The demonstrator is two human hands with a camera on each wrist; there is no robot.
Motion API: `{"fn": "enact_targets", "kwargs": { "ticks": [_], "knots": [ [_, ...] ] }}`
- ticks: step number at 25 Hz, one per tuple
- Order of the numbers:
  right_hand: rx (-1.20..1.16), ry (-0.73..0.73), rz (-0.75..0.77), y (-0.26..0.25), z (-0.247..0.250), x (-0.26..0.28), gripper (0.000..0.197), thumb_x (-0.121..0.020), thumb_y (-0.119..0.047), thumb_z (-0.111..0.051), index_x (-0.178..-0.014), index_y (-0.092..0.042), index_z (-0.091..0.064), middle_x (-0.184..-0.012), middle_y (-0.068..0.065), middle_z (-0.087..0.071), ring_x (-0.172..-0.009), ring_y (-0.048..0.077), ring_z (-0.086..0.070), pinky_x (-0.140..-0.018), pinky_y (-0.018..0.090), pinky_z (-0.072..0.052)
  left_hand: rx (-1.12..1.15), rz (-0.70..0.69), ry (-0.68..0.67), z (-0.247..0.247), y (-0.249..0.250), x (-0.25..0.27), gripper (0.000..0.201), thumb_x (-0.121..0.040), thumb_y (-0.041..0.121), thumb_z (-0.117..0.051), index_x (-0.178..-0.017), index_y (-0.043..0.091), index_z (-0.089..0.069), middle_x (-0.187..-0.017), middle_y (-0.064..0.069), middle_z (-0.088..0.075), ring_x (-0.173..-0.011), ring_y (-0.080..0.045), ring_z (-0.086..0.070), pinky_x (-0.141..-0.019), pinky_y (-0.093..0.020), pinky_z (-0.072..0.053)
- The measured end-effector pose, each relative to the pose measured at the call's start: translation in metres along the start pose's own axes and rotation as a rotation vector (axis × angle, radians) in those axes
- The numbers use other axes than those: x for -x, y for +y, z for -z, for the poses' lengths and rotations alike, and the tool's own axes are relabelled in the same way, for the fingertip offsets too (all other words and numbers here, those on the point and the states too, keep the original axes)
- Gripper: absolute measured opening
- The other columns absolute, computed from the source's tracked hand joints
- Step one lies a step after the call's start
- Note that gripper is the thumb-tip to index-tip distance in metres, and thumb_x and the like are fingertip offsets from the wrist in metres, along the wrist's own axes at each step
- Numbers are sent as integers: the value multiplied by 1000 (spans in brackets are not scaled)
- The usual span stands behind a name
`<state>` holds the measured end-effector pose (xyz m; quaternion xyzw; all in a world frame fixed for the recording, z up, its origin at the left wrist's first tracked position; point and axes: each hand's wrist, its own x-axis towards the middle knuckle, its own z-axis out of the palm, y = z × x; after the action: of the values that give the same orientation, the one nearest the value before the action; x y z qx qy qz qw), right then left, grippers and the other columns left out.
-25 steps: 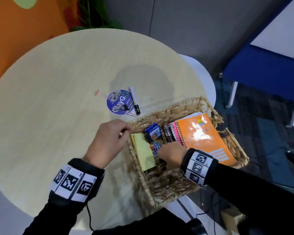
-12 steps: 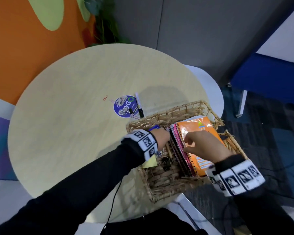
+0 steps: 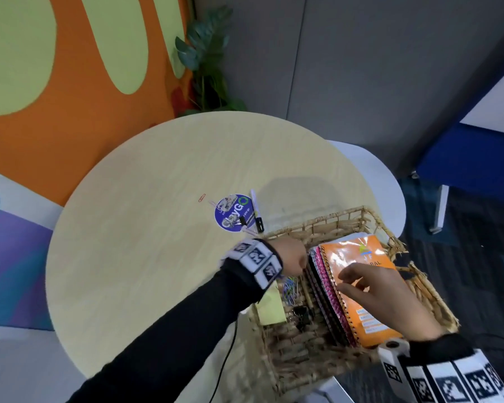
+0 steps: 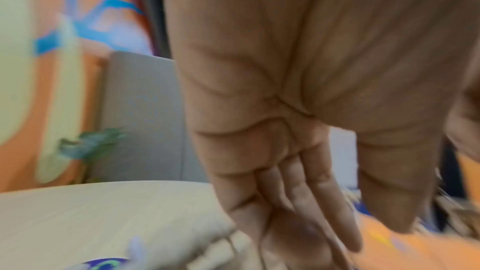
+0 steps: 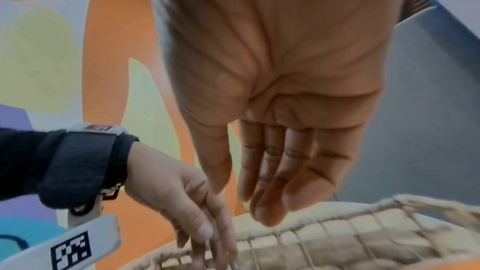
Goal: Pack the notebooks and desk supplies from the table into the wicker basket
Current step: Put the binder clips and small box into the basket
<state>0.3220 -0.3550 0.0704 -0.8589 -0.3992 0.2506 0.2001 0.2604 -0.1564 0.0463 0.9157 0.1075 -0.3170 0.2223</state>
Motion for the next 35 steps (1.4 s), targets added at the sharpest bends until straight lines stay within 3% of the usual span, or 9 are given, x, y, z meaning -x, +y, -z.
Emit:
{"fn": "enact_targets", "kwargs": {
  "ticks": [3,9,15,21,24,27,29,33,35],
  "knots": [
    [-30,55,94,-37,16,-39,4,-86,-25,-67,-82,-26,-67,-77,-16,-68,-82,1,-62,-66,8,-47,354,24,465,24,-61,19,25,-93,16,-54,-109,11,-71,-113,-3,-73,-104,-17,-66,-87,-20,-45],
    [106,6,299,-135,3,-185,11,-84,-12,-59,-85,-10,-70,-79,2,-70,-74,21,-62,-69,26,-43,704,562,863,8,-206,-2,23,-90,8,-56,-106,7,-73,-111,-11,-75,-104,-26,-69,-92,-24,-47],
    [409,-323,169,-175,-96,-325,20,-87,-11,-58,-102,-1,-67,-108,17,-69,-99,33,-65,-80,32,-50,773,722,849,19,-256,-36,24,-91,10,-56,-109,7,-71,-111,-13,-73,-106,-29,-67,-91,-31,-52],
    [503,-343,74,-176,-147,-365,23,-86,-14,-62,-103,0,-59,-110,18,-63,-99,35,-64,-75,34,-50,687,673,783,27,-280,-63,19,-88,18,-64,-103,8,-71,-107,-11,-73,-99,-28,-68,-83,-30,-53],
    [514,-356,33,-178,-149,-371,13,-84,-12,-63,-82,-1,-56,-98,17,-61,-89,33,-62,-74,33,-49,672,664,744,21,-286,-68,18,-85,20,-70,-97,7,-70,-104,-13,-72,-95,-30,-67,-75,-30,-51],
    [506,-388,-8,-179,-149,-371,37,-83,-12,-64,-57,-10,-38,-74,9,-52,-75,27,-53,-68,30,-45,653,671,708,22,-286,-72,15,-85,21,-70,-85,5,-71,-97,-14,-74,-82,-29,-66,-67,-30,-50],
    [484,-383,3,-181,-141,-363,32,-85,-11,-62,-58,-7,-45,-67,9,-51,-74,28,-54,-65,28,-43,612,694,665,25,-287,-75,25,-88,23,-67,-83,0,-73,-94,-18,-75,-77,-31,-66,-66,-31,-51],
    [408,-327,114,-191,-89,-331,23,-83,-14,-67,-95,5,-69,-95,18,-70,-88,32,-67,-70,33,-49,512,707,614,32,-285,-80,42,-91,31,-61,-102,-9,-69,-110,-25,-71,-104,-41,-66,-85,-39,-54],
    [336,-275,177,-191,-56,-308,15,-78,-11,-67,-89,0,-72,-89,13,-73,-80,26,-66,-64,26,-45,464,708,609,34,-284,-80,46,-94,35,-57,-111,-7,-65,-118,-24,-67,-113,-40,-62,-93,-39,-51]
  ]
}}
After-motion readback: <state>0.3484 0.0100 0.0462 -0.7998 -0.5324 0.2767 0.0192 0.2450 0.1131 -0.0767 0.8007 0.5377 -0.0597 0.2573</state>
